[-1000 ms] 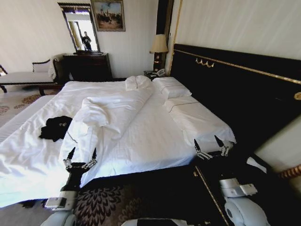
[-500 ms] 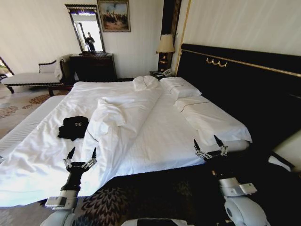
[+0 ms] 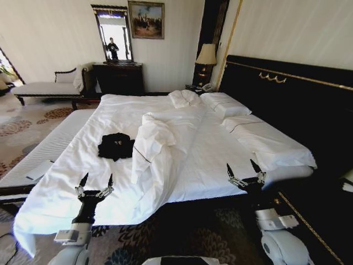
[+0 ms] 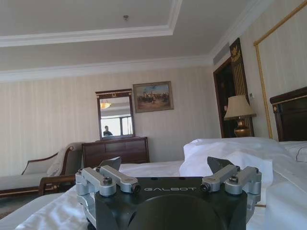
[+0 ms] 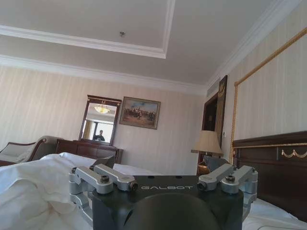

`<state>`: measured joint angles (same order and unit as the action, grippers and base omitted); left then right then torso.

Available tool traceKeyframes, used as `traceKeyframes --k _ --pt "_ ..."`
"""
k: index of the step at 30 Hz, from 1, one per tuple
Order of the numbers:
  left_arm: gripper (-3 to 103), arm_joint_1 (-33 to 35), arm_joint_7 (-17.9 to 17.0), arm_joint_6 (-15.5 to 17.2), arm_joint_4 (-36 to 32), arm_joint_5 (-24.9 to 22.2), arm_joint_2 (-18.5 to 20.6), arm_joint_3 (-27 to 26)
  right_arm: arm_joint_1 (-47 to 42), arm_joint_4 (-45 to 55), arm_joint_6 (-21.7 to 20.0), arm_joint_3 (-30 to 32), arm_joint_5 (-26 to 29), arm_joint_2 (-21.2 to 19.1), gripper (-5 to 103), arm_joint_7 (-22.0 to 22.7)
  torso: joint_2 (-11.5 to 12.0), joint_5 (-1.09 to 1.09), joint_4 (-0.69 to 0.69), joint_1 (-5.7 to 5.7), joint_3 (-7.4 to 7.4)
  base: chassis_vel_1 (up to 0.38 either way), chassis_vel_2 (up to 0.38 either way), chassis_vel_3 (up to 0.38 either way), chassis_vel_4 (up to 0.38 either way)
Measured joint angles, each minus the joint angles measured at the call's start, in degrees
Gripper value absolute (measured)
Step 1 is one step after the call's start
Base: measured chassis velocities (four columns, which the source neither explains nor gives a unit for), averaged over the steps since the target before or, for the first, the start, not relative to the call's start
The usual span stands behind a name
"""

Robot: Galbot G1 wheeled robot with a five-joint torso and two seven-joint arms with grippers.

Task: Fold the clothes on the bed.

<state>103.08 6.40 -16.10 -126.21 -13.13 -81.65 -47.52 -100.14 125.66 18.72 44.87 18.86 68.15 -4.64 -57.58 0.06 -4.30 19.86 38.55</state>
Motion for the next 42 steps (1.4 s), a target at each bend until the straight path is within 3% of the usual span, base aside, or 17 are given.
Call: traceKeyframes --k 9,32,36,42 --pt "100 -0.26 0.08 0.00 0.31 0.02 0.03 0.04 0.23 -0.32 -0.10 -0.01 -0.35 -0.03 100 -0.09 0.00 -0.10 -0.01 0.01 0.00 -0.041 -0.015 0.027 0.008" --pt "100 0.51 0.12 -0.40 -0.10 0.26 -0.32 -0.36 1.41 -1.19 1.46 -0.94 0.04 -0.36 100 1.06 0.03 -0.06 -0.01 0.05 0.02 -0.098 0.092 0.092 -0.085" --pt "100 0.65 0.12 -0.42 -0.51 0.21 -0.37 -0.70 1.89 -0.93 0.87 -1.27 1.88 -2.54 100 2.79 -0.01 -0.05 -0.02 -0.05 -0.02 0.000 0.000 0.000 0.000" --pt "100 0.65 0.07 -0.42 -1.00 -0.73 -0.07 -1.84 4.19 0.05 -3.86 -2.70 9.47 -8.14 100 5.07 0.00 -0.05 -0.01 -0.02 -0.01 0.000 0.000 0.000 0.000"
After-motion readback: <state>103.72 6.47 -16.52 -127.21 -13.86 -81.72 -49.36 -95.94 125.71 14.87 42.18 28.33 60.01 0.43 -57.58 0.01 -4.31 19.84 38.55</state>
